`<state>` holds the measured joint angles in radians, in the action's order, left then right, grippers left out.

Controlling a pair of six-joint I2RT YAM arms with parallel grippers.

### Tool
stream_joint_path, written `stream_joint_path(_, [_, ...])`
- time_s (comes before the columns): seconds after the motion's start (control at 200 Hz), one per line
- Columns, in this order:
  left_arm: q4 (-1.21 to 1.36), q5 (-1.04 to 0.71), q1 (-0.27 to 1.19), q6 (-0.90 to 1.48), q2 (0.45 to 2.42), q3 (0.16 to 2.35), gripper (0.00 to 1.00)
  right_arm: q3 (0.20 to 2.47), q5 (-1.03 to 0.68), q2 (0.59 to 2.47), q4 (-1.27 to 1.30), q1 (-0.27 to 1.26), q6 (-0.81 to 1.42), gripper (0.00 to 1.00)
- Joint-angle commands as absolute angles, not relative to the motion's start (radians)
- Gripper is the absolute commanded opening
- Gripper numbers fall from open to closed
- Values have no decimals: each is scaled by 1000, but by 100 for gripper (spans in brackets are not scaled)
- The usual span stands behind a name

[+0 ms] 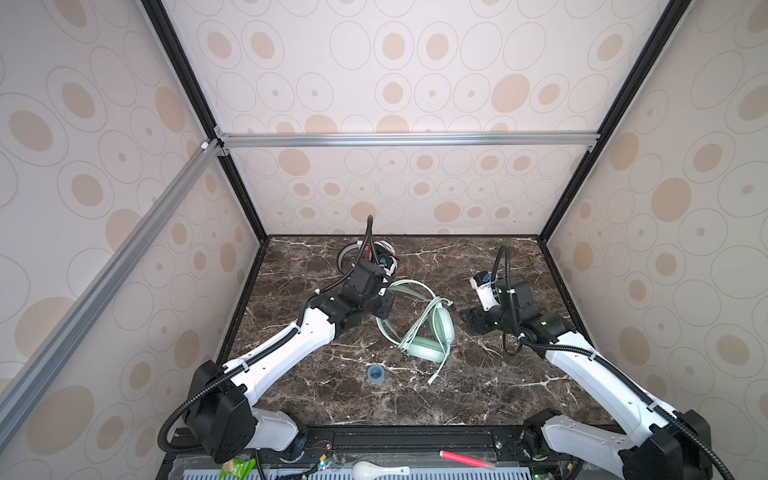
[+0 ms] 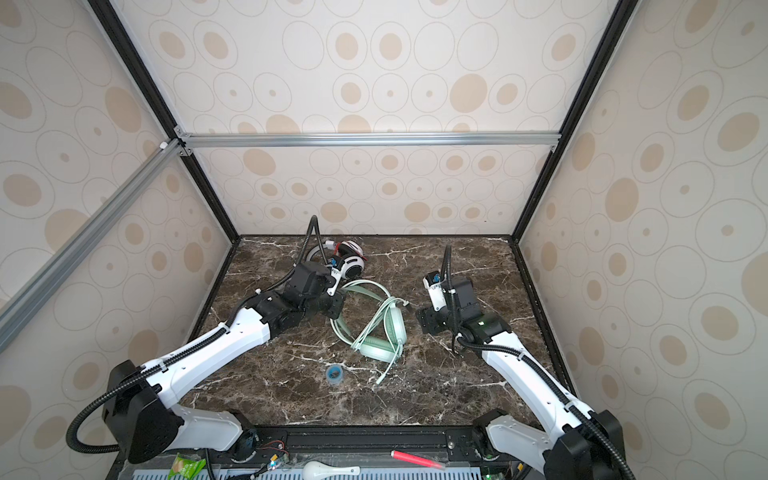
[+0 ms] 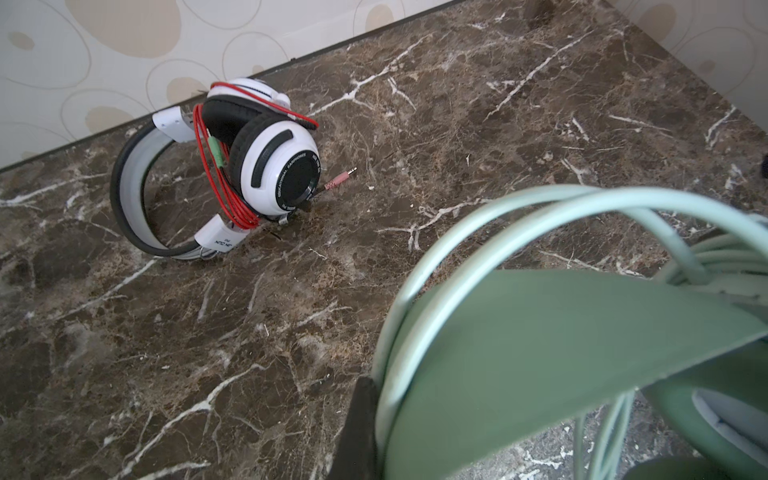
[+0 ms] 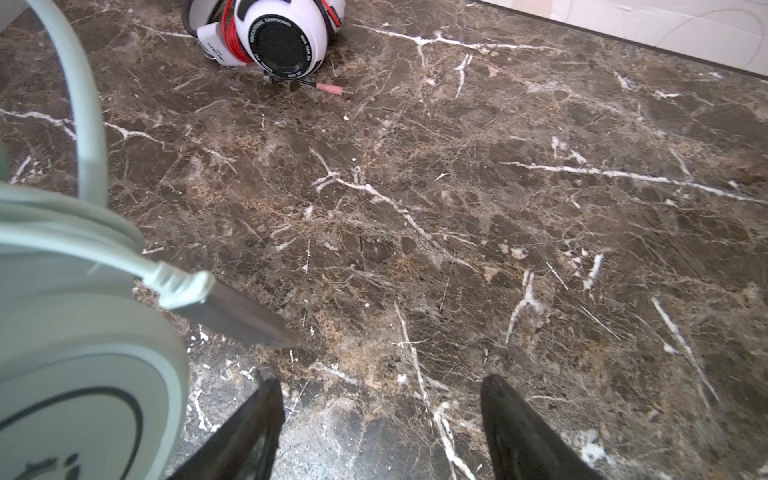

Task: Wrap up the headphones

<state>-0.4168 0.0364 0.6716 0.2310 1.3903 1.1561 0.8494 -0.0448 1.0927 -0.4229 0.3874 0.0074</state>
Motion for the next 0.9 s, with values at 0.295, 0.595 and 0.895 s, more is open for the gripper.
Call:
stream_joint_path(0.295, [-413, 92, 675, 553, 1610, 1402, 0, 969, 170, 1015, -522, 373, -75, 96])
stream_joint_path(0.595, [-441, 76, 650, 676, 1897, 1679, 0, 1019, 176, 920, -580, 371, -111, 100])
stream_joint_path(0.895, [-522, 90, 643, 710, 2181, 2014, 0, 1037, 173, 864, -611, 372, -82, 100])
